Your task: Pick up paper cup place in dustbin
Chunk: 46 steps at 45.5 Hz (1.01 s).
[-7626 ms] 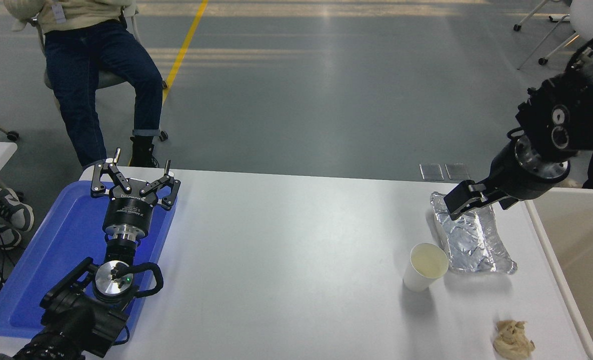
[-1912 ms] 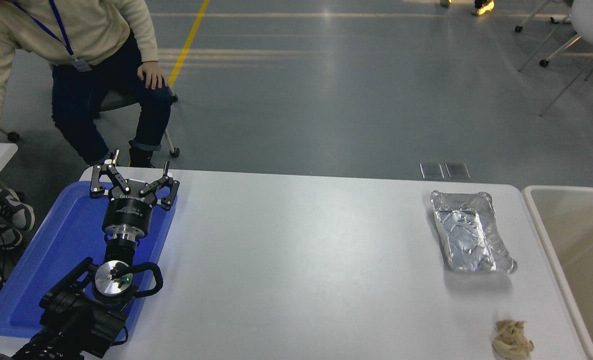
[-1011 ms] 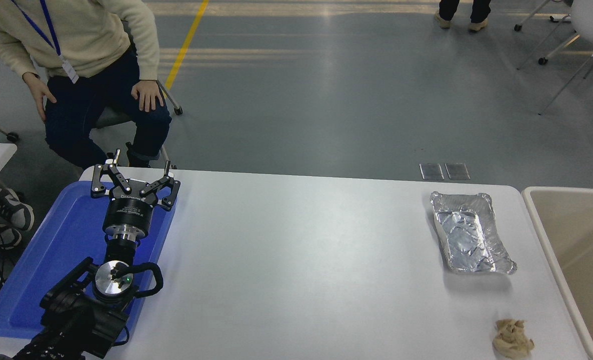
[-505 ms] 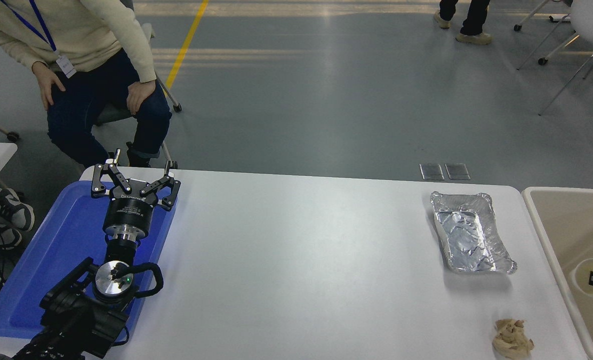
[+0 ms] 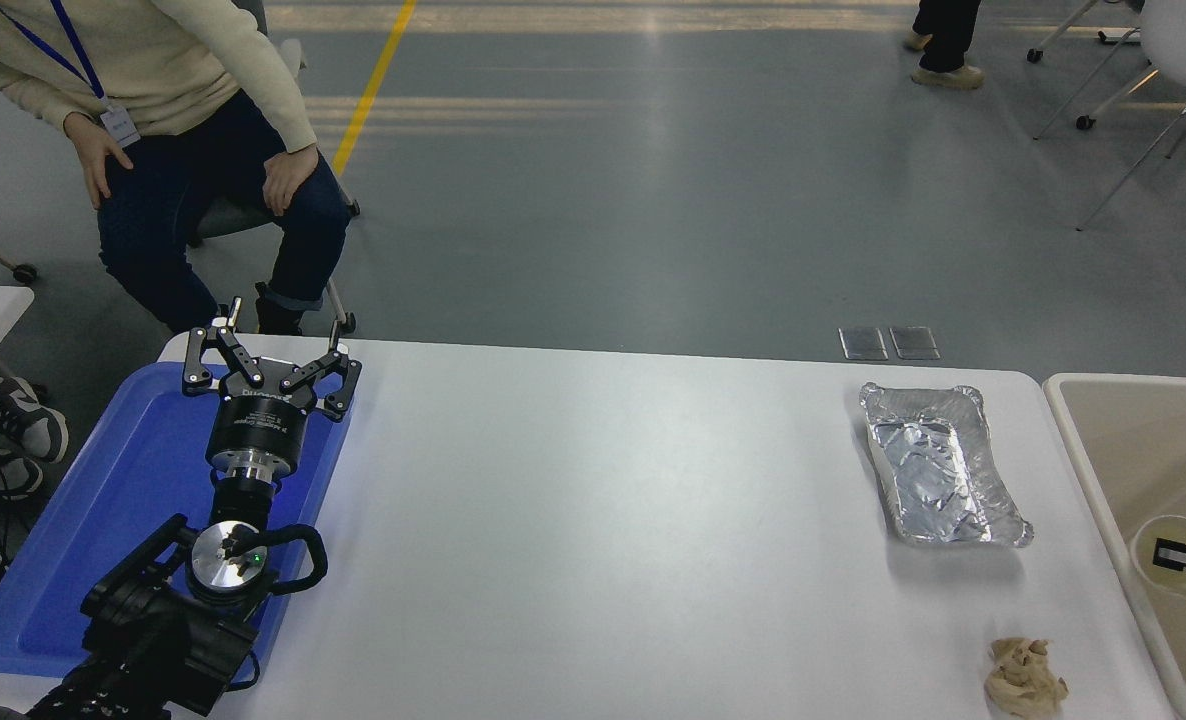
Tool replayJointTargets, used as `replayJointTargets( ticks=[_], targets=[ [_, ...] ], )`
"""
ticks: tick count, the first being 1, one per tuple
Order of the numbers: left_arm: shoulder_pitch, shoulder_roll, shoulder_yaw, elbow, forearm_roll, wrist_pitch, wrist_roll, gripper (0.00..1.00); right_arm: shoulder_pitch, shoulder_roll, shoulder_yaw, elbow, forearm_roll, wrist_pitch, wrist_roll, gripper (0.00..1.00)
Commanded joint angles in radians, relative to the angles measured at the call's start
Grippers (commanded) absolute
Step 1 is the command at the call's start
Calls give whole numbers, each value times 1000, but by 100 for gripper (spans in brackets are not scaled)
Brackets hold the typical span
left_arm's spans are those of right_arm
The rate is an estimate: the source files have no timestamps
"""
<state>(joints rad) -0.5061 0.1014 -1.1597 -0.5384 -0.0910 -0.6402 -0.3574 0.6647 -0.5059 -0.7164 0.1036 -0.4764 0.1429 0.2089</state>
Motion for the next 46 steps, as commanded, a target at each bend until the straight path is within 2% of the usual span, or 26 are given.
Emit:
replayJointTargets(
  ticks=[1, 29, 43, 46],
  targets=[
    [0, 0, 0, 0, 0, -1, 0, 100, 35, -2, 11, 2, 2, 10, 1, 100],
    [1, 1, 0, 0, -1, 1, 0, 100, 349, -16, 0, 27, -14, 254, 0, 100],
    [1, 1, 0, 0, -1, -1, 0, 100, 573, -82, 0, 286, -116, 290, -14, 100],
    [1, 1, 0, 0, -1, -1, 0, 100, 621, -105, -1, 353, -129, 290, -29, 100]
  ],
)
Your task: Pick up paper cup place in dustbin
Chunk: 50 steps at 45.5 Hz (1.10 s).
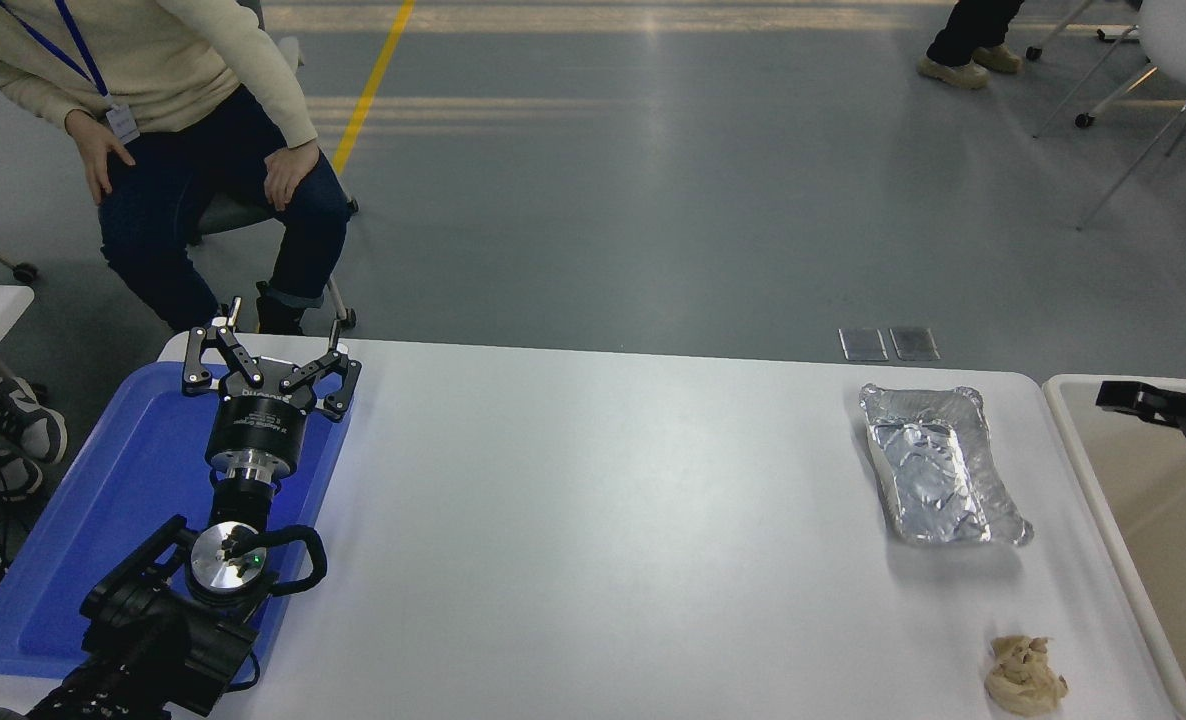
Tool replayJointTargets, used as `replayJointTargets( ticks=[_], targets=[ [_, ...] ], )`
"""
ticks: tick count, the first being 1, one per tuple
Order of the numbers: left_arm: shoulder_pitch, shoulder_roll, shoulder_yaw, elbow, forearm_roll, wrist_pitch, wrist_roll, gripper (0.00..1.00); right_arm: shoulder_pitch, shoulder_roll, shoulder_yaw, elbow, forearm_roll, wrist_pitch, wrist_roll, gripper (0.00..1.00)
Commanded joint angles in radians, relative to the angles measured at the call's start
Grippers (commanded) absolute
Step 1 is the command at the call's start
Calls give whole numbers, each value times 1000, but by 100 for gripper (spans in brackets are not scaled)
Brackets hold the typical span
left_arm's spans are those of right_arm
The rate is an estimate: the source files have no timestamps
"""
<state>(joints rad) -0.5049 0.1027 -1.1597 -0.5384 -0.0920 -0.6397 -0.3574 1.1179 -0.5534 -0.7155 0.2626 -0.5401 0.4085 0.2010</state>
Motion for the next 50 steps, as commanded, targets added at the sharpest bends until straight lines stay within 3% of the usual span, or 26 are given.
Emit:
replayJointTargets(
  ticks=[1, 9, 29, 50],
  targets=[
    [-1, 0, 0, 0, 0, -2, 0, 100, 183, -63, -2, 219, -69, 24, -28, 100],
    [0, 0, 0, 0, 0, -2, 0, 100, 319, -83, -61, 408, -67, 19, -64, 100],
    [0, 0, 0, 0, 2, -2, 0, 100, 609, -59, -350, 734, -12, 6, -69, 100],
    [0, 0, 0, 0, 0, -2, 0, 100, 866, 147, -550, 995, 176, -5, -69, 100]
  ],
)
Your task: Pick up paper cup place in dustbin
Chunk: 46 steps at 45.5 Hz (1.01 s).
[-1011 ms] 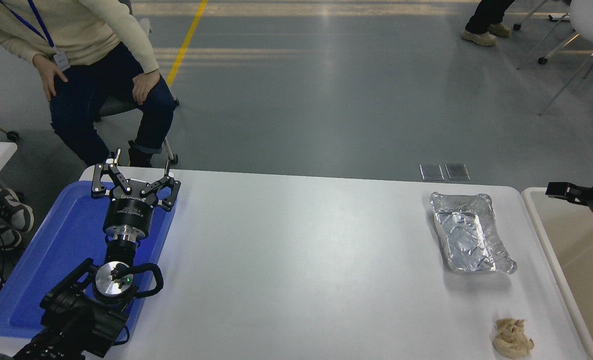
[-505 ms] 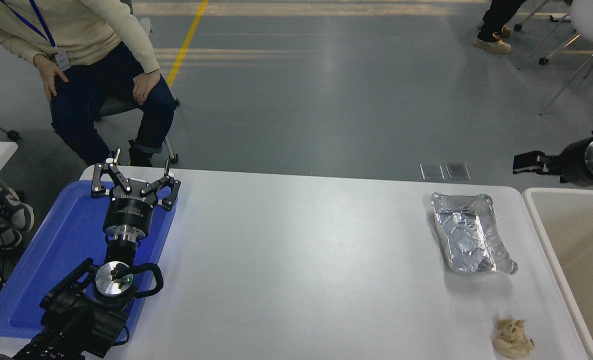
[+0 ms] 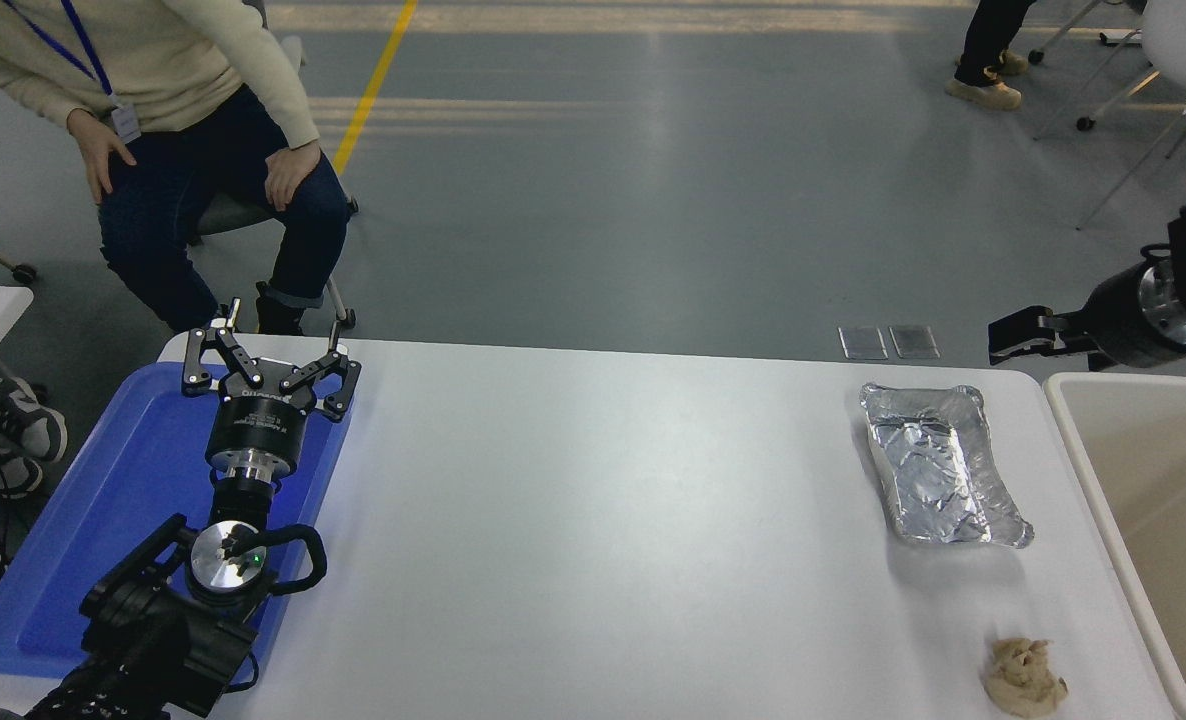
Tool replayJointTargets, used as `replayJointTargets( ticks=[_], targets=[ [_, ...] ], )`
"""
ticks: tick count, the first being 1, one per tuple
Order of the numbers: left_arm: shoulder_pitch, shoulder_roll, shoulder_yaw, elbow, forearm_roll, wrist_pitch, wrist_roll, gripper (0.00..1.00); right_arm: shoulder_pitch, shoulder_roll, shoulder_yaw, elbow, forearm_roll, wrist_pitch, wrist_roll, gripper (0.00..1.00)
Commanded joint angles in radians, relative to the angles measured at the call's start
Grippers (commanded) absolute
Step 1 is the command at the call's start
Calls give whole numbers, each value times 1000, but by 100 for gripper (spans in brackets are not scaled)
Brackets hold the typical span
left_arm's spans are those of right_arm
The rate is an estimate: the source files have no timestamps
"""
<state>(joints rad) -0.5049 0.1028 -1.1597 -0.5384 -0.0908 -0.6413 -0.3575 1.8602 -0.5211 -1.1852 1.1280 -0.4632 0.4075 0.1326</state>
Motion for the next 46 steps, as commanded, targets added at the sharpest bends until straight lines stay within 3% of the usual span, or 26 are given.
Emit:
replayJointTargets(
  ticks=[1, 22, 34, 46],
  targets=[
    [0, 0, 0, 0, -1, 0, 0, 100, 131, 127, -80, 136, 113, -4, -1, 100],
    [0, 0, 0, 0, 0, 0, 0, 100, 264, 294, -39, 342, 225, 10, 1, 100],
    [0, 0, 0, 0, 0, 0, 0, 100, 300, 299, 21, 340, 317, 82, 2, 100],
    [0, 0, 0, 0, 0, 0, 0, 100, 339, 291, 36, 346, 321, 134, 4, 100]
  ],
)
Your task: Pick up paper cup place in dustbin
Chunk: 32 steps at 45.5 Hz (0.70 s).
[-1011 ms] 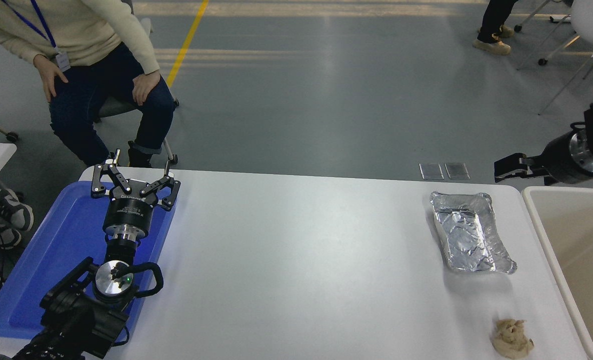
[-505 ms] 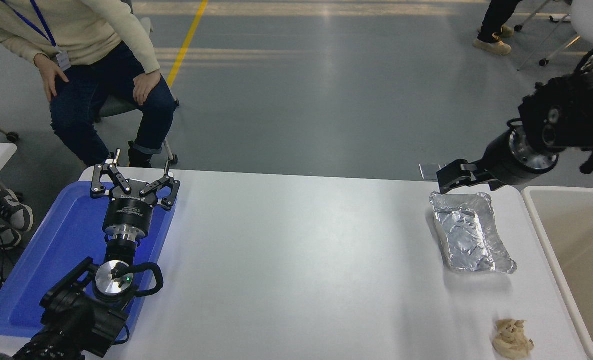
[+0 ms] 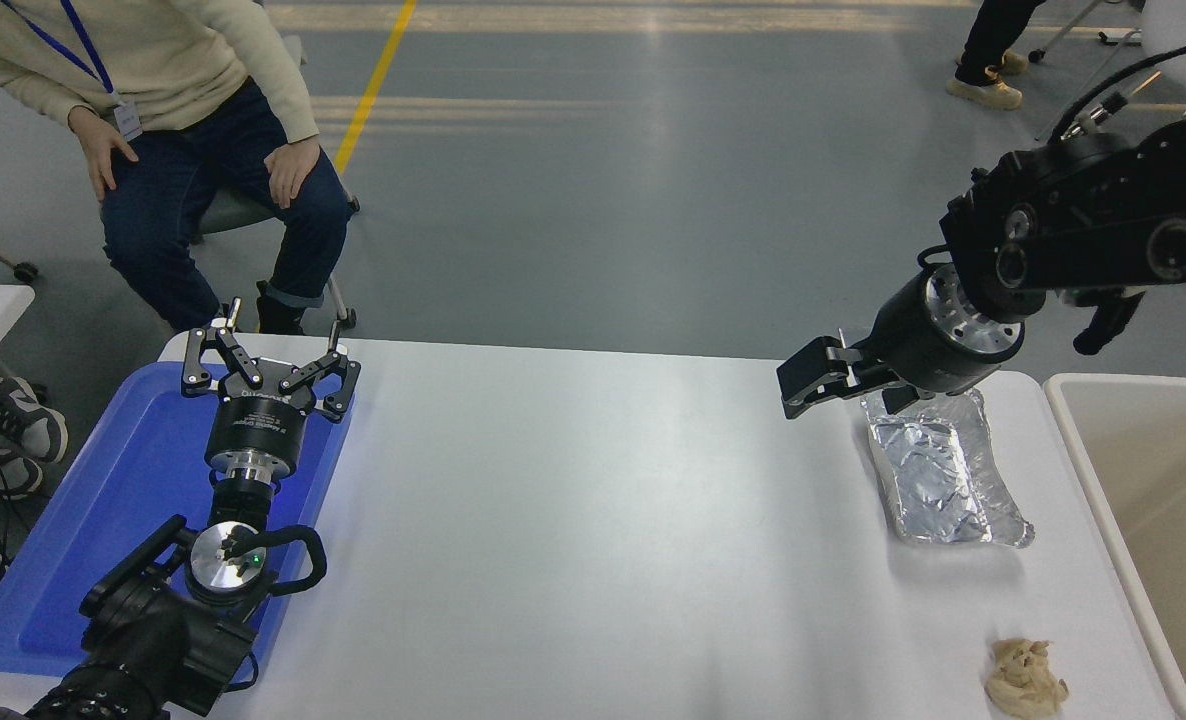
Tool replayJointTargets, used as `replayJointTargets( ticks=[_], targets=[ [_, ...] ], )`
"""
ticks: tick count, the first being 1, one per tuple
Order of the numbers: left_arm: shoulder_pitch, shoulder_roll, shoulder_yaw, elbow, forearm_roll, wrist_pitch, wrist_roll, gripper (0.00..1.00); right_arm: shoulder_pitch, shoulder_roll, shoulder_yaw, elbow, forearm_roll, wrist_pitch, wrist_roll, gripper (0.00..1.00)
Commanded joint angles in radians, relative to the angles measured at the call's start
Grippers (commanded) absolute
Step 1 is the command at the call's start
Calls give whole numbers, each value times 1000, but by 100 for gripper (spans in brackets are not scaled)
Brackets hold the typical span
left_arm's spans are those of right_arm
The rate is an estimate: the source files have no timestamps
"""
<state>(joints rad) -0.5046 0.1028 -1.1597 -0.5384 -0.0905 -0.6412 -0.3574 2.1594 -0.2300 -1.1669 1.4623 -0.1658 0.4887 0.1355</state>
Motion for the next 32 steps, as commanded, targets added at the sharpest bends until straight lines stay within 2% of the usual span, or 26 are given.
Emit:
replayJointTargets(
  ticks=[1, 13, 32],
  targets=[
    [0, 0, 0, 0, 0, 0, 0, 100, 45, -2, 18, 13, 25, 63, 1, 100],
    [0, 0, 0, 0, 0, 0, 0, 100, 74, -23, 18, 21, 40, 143, 4, 100],
    [0, 0, 0, 0, 0, 0, 0, 100, 76, -25, 4, 21, 37, 157, 6, 100]
  ],
)
